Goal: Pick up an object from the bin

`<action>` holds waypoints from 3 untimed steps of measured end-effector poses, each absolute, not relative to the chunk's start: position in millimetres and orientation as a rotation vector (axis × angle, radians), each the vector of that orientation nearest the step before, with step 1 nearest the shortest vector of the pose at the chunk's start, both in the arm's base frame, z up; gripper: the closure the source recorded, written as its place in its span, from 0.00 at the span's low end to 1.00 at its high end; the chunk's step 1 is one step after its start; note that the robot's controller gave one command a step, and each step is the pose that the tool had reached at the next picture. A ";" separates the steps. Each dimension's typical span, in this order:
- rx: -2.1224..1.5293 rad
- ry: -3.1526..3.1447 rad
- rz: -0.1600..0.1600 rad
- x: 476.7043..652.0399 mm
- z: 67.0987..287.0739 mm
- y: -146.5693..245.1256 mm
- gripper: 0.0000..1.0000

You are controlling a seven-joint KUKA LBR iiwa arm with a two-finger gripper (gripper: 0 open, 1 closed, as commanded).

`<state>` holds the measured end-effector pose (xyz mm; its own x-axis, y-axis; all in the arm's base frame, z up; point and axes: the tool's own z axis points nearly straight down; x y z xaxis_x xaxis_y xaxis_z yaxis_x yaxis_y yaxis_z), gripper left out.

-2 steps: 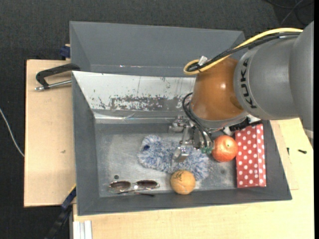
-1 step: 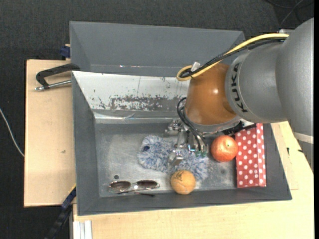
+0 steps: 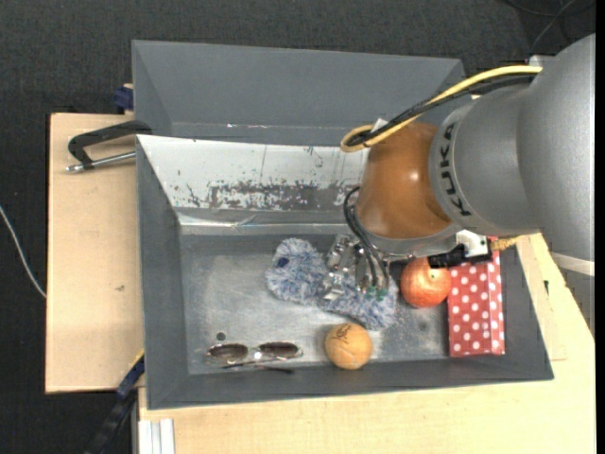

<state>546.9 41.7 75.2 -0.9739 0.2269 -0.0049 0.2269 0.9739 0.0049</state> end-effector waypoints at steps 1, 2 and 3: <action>0.358 3.116 0.007 546.9 75.2 41.7 1.00; 0.358 3.118 0.006 545.6 78.0 41.7 1.00; 0.356 3.114 0.004 548.9 112.0 42.8 1.00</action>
Offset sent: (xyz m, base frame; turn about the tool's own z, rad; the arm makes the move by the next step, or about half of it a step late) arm 0.0000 0.0000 0.1116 0.0000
